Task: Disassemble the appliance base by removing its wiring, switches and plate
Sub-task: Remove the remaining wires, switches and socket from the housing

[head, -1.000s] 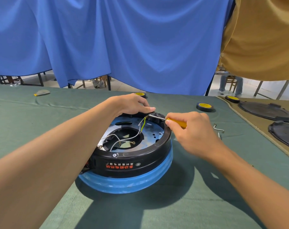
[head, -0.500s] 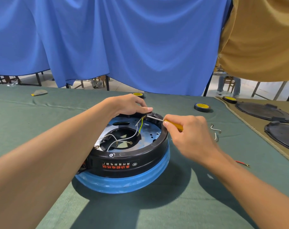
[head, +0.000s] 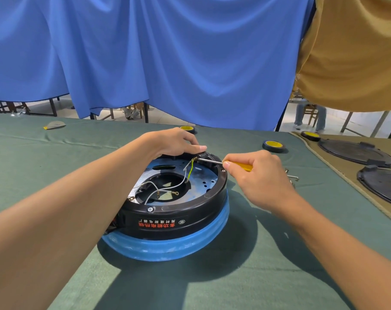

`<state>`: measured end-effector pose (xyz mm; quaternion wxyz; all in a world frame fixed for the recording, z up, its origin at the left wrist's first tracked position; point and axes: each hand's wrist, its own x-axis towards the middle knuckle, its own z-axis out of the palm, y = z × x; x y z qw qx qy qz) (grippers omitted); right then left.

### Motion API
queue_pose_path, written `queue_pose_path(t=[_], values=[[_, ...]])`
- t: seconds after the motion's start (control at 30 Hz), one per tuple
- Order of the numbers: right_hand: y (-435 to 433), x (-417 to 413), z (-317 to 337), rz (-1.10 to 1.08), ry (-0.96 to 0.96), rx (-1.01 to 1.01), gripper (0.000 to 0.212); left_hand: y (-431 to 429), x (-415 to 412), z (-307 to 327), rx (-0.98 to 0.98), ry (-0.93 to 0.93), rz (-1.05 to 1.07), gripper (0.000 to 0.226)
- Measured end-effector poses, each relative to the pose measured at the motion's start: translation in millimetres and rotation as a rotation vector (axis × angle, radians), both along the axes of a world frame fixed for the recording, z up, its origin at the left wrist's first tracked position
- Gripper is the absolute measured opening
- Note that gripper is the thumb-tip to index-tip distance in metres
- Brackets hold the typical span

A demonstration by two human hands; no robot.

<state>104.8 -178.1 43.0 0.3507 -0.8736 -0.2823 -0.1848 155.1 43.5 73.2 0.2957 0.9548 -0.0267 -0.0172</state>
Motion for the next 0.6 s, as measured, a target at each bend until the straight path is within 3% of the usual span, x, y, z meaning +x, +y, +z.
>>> queue_pose_path(t=[0.13,0.23,0.47,0.6], values=[[6,-10,-1,-0.02,-0.167,-0.104,0.028,0,0,-1,-0.003,0.0,-0.002,0.037],[8,-12,-3,-0.001,-0.189,-0.099,0.028,0,-1,-2,-0.008,-0.001,0.003,0.038],[-2,5,3,0.056,0.084,0.069,0.022,0,-2,1,-0.004,-0.007,-0.012,0.033],[-1,9,2,0.053,0.13,0.127,0.02,-1,-3,1,-0.003,-0.006,-0.002,0.035]])
